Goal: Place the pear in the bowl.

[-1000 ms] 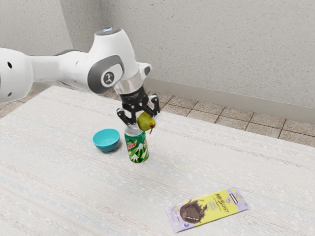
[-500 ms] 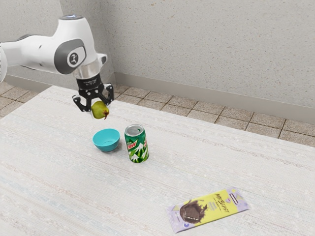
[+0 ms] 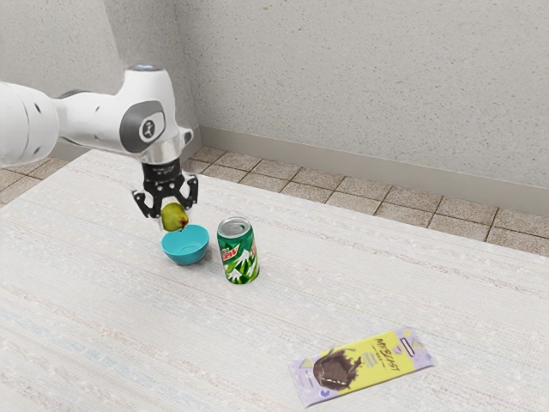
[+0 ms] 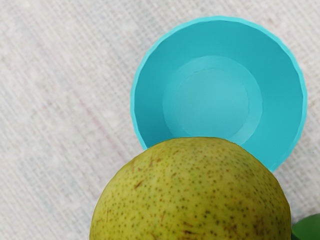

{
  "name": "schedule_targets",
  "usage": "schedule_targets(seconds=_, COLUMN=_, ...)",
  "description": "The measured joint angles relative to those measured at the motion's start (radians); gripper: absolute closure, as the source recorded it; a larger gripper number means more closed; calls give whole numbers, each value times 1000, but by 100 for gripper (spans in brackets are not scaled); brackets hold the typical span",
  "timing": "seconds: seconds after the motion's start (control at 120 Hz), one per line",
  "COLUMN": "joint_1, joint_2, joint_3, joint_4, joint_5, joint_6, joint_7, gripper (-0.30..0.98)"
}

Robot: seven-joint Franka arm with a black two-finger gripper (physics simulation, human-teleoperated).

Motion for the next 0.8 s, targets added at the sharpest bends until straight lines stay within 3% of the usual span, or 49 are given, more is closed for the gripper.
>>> schedule_targets(seconds=0.467, joint_1=25, joint_2=188, joint_3=0, joint_4=126, joint_5=1, joint_6=47, joint_7=34, gripper=66)
schedule_targets(seconds=0.633, joint_1=24, joint_2=191, joint_3=0, joint_4=128, joint_5=-14, joint_6=56, joint_7=50, gripper=28)
schedule_targets(seconds=0.8, joint_1=25, joint_2=191, joint_3=0, joint_4=128, joint_5=-26, joint_6=62, joint_7=68, gripper=13)
